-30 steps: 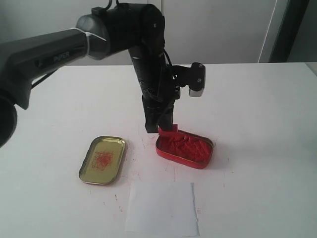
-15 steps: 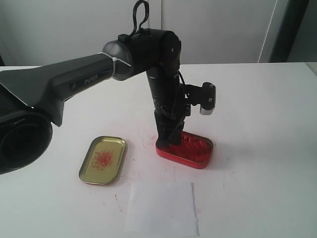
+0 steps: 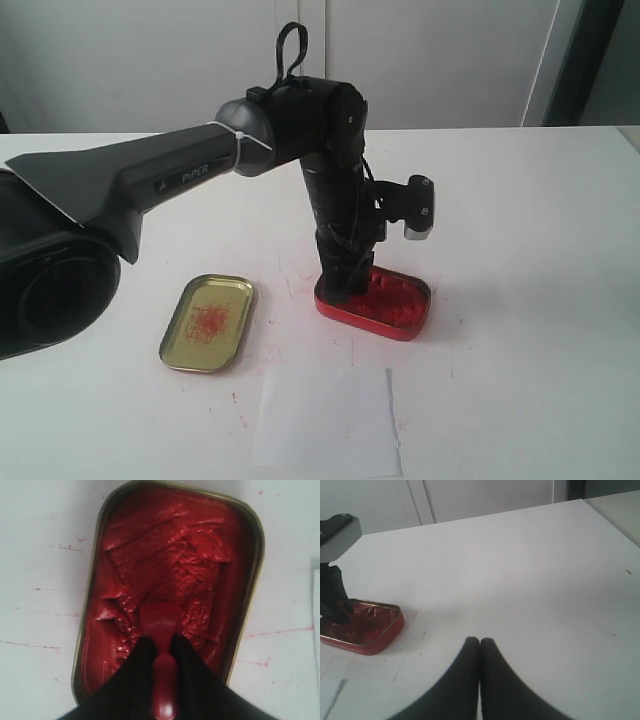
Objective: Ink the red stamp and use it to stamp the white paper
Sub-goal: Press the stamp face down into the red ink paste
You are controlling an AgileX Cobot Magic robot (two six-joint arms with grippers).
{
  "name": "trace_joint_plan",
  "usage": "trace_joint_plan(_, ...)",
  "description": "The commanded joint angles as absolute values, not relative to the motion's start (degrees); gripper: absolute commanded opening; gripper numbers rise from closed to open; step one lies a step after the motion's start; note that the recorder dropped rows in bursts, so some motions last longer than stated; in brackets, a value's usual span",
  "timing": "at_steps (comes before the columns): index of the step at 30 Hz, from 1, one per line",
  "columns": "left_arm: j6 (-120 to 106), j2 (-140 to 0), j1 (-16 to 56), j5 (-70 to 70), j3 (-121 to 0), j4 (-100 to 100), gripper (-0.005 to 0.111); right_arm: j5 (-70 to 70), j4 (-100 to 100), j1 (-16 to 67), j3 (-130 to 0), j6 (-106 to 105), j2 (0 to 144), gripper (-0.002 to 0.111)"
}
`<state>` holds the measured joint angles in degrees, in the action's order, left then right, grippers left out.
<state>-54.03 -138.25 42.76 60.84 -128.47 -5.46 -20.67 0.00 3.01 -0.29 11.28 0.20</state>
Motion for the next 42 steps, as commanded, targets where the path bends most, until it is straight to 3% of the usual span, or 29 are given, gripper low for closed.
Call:
trace_joint_plan(1,-53.7,-139.9,43.0,61.7,-128.6,-6.7,0.0,-20.1,0.0,2.9,0.0,11.3,0.0,0.0)
trace_joint_plan(29,-53.8,-144.7,42.9,64.6,-128.6,-5.7,0.0,-20.1,0.0,2.9,0.0,11.3,0.0,0.0)
trace_joint_plan(42,-53.8,-138.2,43.0,61.4,-128.7,-4.8,0.0,-20.1,0.0,2.9,0.0,11.3,0.0,0.0)
